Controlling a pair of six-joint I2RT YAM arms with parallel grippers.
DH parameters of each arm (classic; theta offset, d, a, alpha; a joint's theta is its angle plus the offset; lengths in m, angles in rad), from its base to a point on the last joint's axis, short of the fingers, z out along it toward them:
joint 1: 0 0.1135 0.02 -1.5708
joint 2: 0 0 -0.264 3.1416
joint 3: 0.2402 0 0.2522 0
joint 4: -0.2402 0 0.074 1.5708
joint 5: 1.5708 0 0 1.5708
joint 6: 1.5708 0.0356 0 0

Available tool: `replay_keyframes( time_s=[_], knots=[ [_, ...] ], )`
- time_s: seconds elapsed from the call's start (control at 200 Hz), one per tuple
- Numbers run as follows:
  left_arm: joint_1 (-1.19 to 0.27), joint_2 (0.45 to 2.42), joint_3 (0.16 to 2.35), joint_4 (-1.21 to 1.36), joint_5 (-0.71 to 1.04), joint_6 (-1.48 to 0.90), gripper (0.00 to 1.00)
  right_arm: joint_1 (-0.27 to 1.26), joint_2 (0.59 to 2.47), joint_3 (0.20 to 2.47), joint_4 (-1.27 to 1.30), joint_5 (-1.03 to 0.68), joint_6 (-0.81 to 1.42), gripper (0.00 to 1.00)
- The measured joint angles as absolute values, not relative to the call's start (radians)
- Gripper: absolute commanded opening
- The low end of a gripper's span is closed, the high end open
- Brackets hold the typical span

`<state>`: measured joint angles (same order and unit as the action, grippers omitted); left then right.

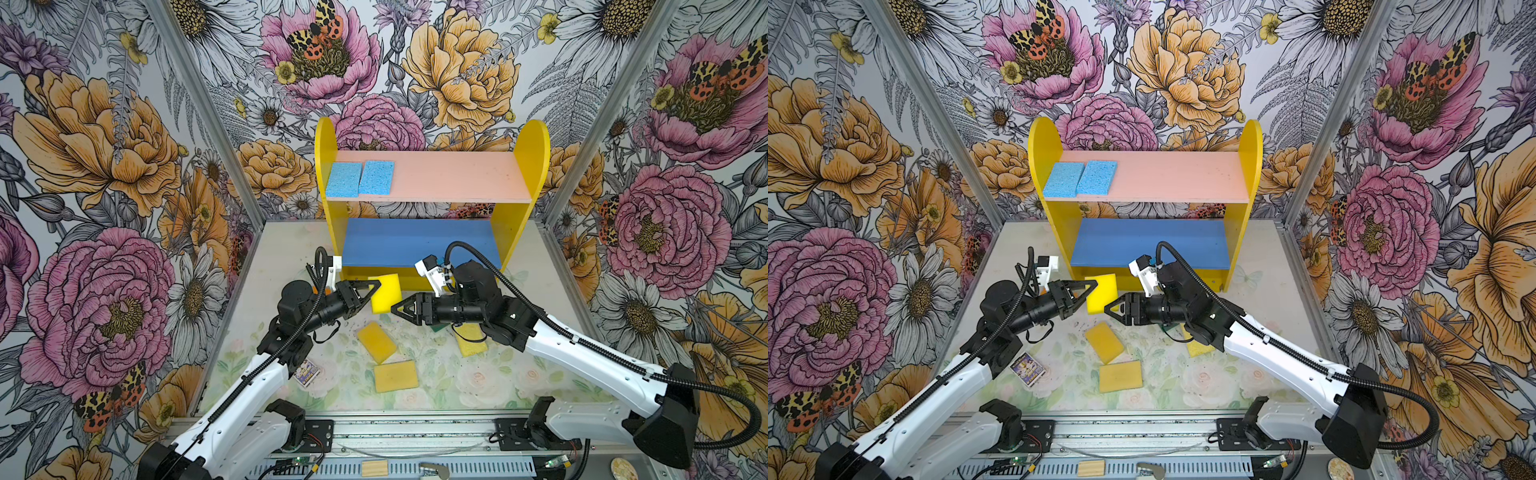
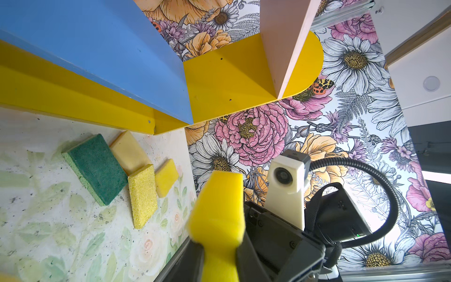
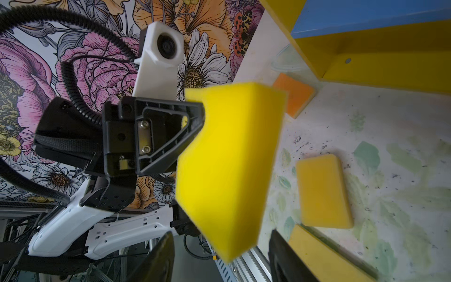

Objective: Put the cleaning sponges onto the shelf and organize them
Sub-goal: 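Lift the yellow sponge up toward the pink top shelf with the right gripper, then lower the yellow sponge onto the pink shelf beside the blue sponges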

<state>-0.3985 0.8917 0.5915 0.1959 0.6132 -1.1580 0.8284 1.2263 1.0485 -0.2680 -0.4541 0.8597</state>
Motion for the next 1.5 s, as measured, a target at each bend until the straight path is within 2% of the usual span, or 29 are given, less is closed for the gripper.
replay_keyframes(
  time_s=[0.24, 0.41, 0.525, 0.655, 0.765, 1.02, 1.501],
  knots=[
    [-0.415, 0.892, 0.592, 0.223, 0.609, -1.173, 0.19, 0.828, 1.252, 1.057, -0.226, -0.448, 0.889, 0.43],
    [-0.415, 0.892, 0.593, 0.228, 0.606, -1.173, 0.22, 0.828, 1.258, 1.058, -0.215, -0.440, 0.907, 0.15],
    [-0.413, 0.892, 0.598, 0.228, 0.606, -1.176, 0.45, 0.828, 1.258, 1.059, -0.205, -0.430, 0.918, 0.07],
    [-0.388, 0.876, 0.620, 0.176, 0.615, -1.147, 0.78, 0.828, 1.254, 1.060, -0.204, -0.408, 0.920, 0.06],
    [-0.326, 0.794, 0.648, 0.051, 0.621, -1.099, 0.98, 0.823, 1.251, 1.092, -0.231, -0.395, 0.904, 0.06],
    [-0.119, 0.517, 0.681, -0.229, 0.618, -0.963, 0.99, 0.748, 1.285, 1.370, -0.330, -0.351, 0.817, 0.08],
    [-0.111, 0.520, 0.640, -0.387, 0.642, -0.888, 0.99, 0.549, 1.628, 1.886, -0.469, -0.281, 0.733, 0.09]
  ],
)
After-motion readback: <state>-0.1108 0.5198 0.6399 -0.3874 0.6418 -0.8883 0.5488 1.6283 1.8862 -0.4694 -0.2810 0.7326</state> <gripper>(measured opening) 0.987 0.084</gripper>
